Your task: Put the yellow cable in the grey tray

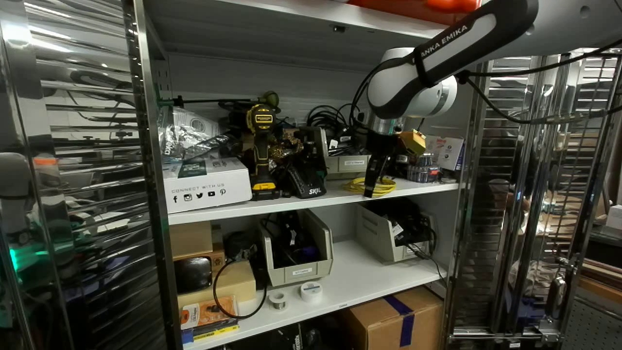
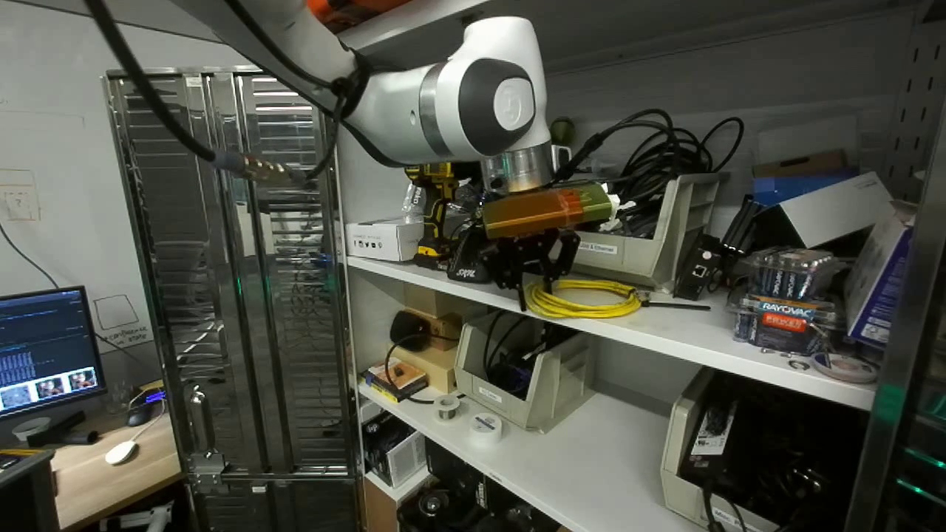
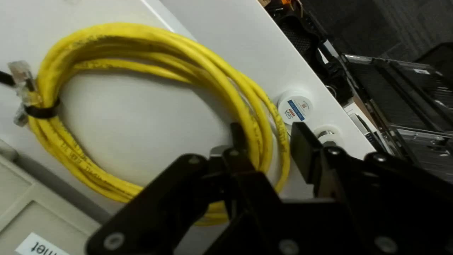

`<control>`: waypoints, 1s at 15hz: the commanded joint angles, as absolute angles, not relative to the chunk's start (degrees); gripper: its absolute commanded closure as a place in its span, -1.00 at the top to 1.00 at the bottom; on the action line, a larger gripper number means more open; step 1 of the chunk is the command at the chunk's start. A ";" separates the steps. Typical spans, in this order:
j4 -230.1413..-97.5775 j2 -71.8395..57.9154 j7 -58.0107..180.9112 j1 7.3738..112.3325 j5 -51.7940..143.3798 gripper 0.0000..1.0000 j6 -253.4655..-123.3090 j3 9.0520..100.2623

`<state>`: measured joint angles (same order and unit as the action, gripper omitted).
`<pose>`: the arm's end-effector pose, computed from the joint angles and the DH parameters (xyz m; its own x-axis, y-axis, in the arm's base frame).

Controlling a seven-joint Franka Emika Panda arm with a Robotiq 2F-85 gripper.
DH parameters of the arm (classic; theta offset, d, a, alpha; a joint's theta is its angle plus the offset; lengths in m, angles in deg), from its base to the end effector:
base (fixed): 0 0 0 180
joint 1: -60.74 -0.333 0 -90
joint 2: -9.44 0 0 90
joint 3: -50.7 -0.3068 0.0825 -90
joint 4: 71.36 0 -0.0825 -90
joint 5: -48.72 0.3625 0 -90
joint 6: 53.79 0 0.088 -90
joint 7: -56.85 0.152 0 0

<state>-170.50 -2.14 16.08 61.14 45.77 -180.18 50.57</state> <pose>0.6364 -0.0067 0.4434 0.7203 0.6718 0.1729 0.6388 -0.7395 0.2120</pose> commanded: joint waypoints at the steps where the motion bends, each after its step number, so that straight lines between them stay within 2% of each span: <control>1: -170.42 -0.46 15.23 62.22 45.49 -0.70 -177.13 50.05; 3: -171.54 0.59 15.33 62.57 45.25 -0.78 -175.51 50.33; 4: -172.10 1.09 15.76 62.75 45.25 -0.68 -174.78 50.49; 7: -175.03 3.71 17.64 63.26 45.08 -0.66 -174.54 51.07; 15: -191.39 19.64 19.97 61.25 45.51 -0.74 -192.64 50.33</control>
<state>-183.83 11.62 17.72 62.60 45.62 -184.97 50.71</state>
